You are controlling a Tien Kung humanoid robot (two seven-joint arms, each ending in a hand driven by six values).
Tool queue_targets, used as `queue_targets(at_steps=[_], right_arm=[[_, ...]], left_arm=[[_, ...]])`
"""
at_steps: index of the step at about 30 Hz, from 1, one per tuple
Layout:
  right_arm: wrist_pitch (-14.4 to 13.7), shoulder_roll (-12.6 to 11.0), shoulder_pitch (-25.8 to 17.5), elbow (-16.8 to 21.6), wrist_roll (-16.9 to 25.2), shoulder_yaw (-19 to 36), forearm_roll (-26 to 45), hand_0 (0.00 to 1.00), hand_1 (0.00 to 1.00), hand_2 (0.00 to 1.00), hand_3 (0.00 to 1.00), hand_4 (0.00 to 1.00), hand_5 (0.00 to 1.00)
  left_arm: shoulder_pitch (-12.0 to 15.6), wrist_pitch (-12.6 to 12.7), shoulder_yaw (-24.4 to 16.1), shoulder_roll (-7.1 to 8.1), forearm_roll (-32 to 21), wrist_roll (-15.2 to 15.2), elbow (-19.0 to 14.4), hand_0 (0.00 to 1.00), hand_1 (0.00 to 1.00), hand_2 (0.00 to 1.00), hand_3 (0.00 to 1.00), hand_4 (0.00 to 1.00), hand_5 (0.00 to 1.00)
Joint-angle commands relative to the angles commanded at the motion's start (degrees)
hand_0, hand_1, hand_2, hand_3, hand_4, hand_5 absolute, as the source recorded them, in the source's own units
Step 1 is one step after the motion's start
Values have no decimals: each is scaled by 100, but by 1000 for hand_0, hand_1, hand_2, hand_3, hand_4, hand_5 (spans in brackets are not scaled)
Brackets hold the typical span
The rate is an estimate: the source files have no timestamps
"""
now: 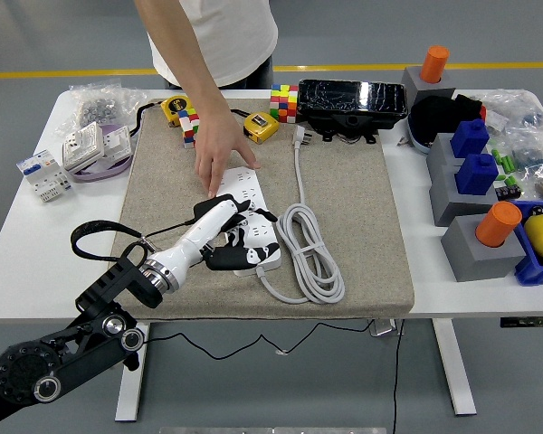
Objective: Put the plug near the board,insert it into the board,press the button,pull the plug out
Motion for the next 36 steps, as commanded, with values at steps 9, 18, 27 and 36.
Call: queue_targets(at_steps=[9, 18, 27, 36], right_arm=[[0, 1, 9, 8, 3, 7, 7, 548, 651, 671, 572, 916, 429], [4, -11, 22, 5, 0, -34, 21, 548, 651, 671, 572, 917, 429], [2, -47, 55, 8, -1, -87, 33, 548, 651, 671, 573, 917, 429], [3, -74, 58, 1, -7, -123, 41, 548, 651, 671, 573, 916, 430]], left_arm=[[14, 27, -24, -23, -116, -80, 44, 200, 154, 239, 590, 750, 266], [-11, -180, -25, -4, 131, 318, 42, 125, 71, 154, 610, 743, 291], [-85, -909, 57, 16, 1066, 1622, 38, 93, 58, 129, 621, 749, 284], [-120, -871, 106, 6, 1265, 1782, 127, 86, 55, 125, 655, 764, 293]])
